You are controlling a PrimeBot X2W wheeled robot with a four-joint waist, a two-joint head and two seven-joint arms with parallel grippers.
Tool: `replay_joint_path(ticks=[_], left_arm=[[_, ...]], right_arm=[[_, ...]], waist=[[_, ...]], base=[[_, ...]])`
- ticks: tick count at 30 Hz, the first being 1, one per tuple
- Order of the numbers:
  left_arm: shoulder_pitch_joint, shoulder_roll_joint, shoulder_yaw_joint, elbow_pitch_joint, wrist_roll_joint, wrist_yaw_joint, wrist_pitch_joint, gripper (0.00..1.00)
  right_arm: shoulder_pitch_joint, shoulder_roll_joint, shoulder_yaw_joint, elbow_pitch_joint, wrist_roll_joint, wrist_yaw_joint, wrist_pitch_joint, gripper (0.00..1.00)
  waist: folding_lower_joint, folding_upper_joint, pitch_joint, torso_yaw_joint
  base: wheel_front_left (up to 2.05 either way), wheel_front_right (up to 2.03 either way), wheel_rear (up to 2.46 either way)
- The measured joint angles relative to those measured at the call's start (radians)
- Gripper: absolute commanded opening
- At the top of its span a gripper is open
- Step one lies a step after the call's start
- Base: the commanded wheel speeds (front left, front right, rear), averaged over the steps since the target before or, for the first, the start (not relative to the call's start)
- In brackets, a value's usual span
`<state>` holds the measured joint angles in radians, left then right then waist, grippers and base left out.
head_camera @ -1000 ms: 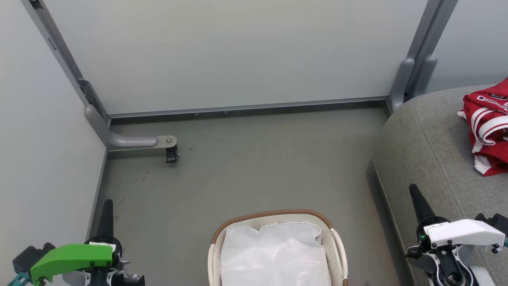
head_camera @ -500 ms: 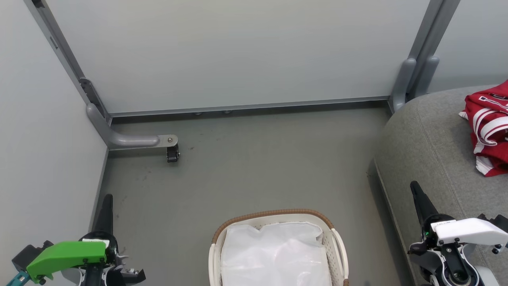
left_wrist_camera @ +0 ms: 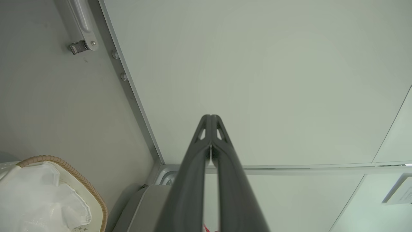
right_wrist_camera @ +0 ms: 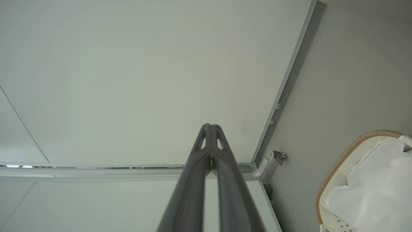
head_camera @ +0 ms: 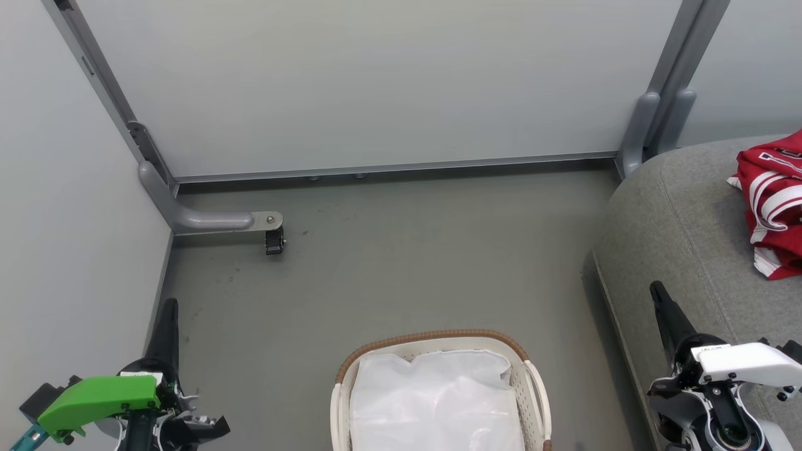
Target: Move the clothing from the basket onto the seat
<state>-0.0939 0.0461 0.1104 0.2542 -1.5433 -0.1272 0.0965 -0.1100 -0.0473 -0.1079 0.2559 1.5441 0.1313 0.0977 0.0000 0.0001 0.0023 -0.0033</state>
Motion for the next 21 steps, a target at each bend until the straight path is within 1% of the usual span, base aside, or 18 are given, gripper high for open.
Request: replay_joint_path(ticks=[10,21], left_arm=[[-0.006,0.000,0.003,-0.007,-0.067,-0.001,0.017,0.00],[-0.009,0.000,0.003,-0.008,-0.068,-0.001,0.018,0.00]], right_arm=[[0.000,0.000,-0.006,-0.009,0.065,0.000,0.017,0.00],[0.000,0.000,-0.006,-0.010,0.067,0.000,0.017,0.00]], waist=[[0.0000,-0.0001,0.001,0.003],[0.0000,0.0000,0.001,0.003]], base=[[0.00,0.00,0.00],[0.00,0.00,0.00]])
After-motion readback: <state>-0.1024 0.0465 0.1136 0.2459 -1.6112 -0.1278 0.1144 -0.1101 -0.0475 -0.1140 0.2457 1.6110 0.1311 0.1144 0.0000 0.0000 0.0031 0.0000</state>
